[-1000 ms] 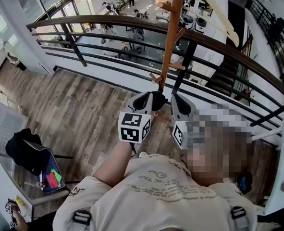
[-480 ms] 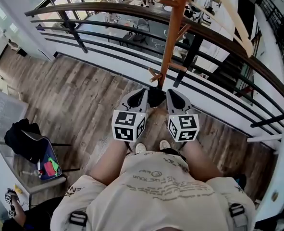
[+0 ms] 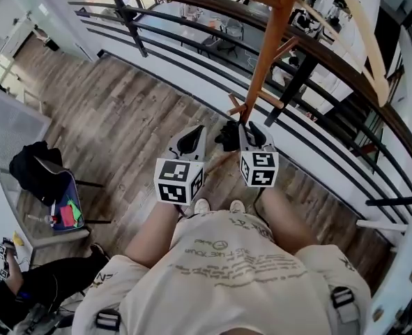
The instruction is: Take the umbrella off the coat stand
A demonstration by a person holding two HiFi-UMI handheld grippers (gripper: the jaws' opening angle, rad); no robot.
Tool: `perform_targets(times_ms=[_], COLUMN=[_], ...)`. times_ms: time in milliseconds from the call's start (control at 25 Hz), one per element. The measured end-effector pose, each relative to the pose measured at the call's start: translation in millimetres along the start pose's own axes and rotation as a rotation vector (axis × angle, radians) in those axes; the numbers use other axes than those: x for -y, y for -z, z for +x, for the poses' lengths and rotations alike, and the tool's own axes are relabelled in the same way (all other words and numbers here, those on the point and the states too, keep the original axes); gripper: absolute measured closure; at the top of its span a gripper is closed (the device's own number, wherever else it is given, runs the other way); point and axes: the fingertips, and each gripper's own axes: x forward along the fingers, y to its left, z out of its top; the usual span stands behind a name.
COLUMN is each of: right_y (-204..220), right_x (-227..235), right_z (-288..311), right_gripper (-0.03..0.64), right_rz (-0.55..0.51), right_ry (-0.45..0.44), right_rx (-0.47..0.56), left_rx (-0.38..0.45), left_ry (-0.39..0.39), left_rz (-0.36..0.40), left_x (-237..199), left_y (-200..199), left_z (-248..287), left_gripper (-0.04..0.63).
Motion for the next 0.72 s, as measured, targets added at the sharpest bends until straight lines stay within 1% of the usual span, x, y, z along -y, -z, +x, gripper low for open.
perform_targets(times_ms=[160, 400, 560, 720], right_y=[27, 51, 64, 72], right_x=[0, 11, 16, 17], right_z=[22, 50, 62, 72], right_gripper=[0.536, 0.535, 0.535, 0.535], right_rz=[-0.003, -0.028, -0.043, -0.057], right_ry=[-0.015, -0.006, 0.010, 0.000], right_rx=[-0.062, -0.107, -0.141, -0.160], left_rx=[-0.004, 0.019, 0.013, 0.001], left_ry=[-0.072, -0.170, -0.203, -0.223], left_rz=[-0.023, -0.054, -0.072, -0.076], left_x=[-17, -37, -43, -45], left_y=[6, 8, 12, 18], left_z=[-12, -26, -31, -34], left_gripper=[0.592, 0.592, 0.592, 0.592])
